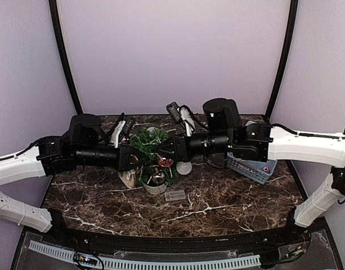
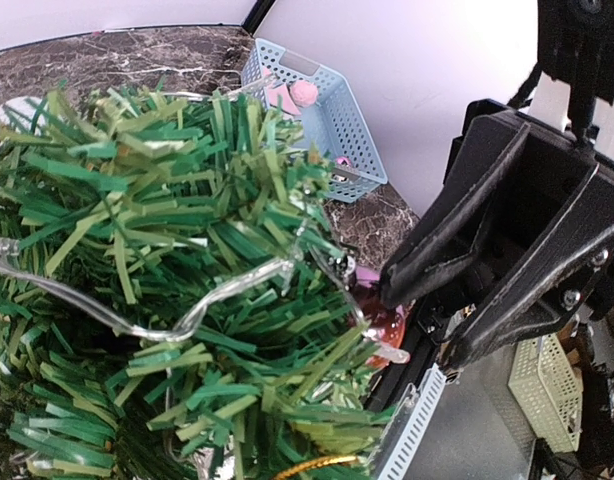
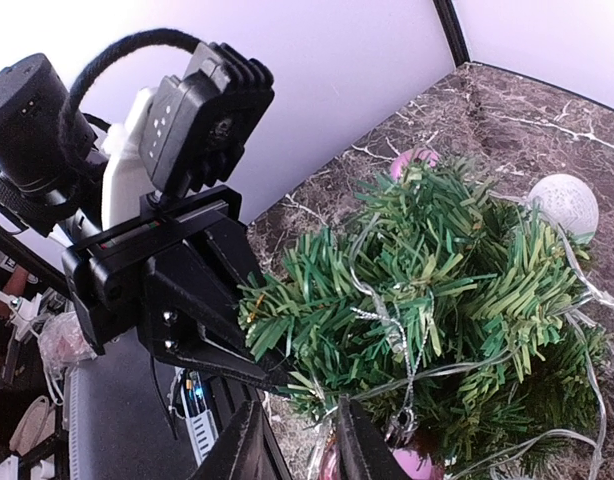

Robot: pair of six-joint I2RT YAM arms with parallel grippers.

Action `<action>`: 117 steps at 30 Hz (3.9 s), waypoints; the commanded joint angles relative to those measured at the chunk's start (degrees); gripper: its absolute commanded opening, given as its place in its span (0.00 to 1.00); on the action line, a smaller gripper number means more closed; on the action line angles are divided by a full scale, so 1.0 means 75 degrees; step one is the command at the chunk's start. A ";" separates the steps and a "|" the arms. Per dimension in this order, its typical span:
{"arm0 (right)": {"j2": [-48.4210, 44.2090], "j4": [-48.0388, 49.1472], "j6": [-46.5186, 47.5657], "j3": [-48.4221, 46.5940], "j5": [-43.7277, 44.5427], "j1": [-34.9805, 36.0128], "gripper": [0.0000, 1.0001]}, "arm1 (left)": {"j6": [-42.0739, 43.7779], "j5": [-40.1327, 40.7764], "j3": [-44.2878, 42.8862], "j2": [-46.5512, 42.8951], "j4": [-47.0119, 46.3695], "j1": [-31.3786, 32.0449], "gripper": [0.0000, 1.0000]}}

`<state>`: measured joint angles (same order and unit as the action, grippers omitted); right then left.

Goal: Decorate the small christmas tree
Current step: Hang the ornament bell on the branch, then adjust the ornament cotton in the bin.

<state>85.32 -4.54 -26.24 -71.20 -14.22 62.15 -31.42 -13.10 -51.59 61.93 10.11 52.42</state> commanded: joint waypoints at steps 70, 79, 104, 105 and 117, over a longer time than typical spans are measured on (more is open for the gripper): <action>-0.0823 -0.0970 0.0338 0.0217 0.2633 -0.4670 0.99 | 0.2245 -0.0371 -0.1755 0.1019 -0.0359 -0.5408 0.86; -0.0666 -0.1016 0.0321 0.1357 0.2087 -0.6524 0.94 | 0.2633 -0.0841 -0.1168 0.0112 0.0890 -0.7245 0.86; 0.1818 0.0240 -0.0148 0.2469 0.1004 -0.7349 0.60 | 0.3678 -0.0470 0.0503 -0.0968 0.0161 -0.7435 0.84; 0.1849 0.0257 -0.0190 0.2454 0.0919 -0.7349 0.60 | 0.3676 -0.0487 0.0509 -0.0956 0.0146 -0.7435 0.84; 0.1861 0.1109 -0.0784 0.2390 0.1198 -0.7368 0.30 | 0.3754 -0.0553 0.0595 -0.0864 0.0072 -0.7436 0.84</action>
<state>98.91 -0.93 -30.17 -51.29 -7.29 6.96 -4.29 -16.93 -47.83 55.55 12.08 -3.11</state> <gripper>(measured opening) 0.345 0.838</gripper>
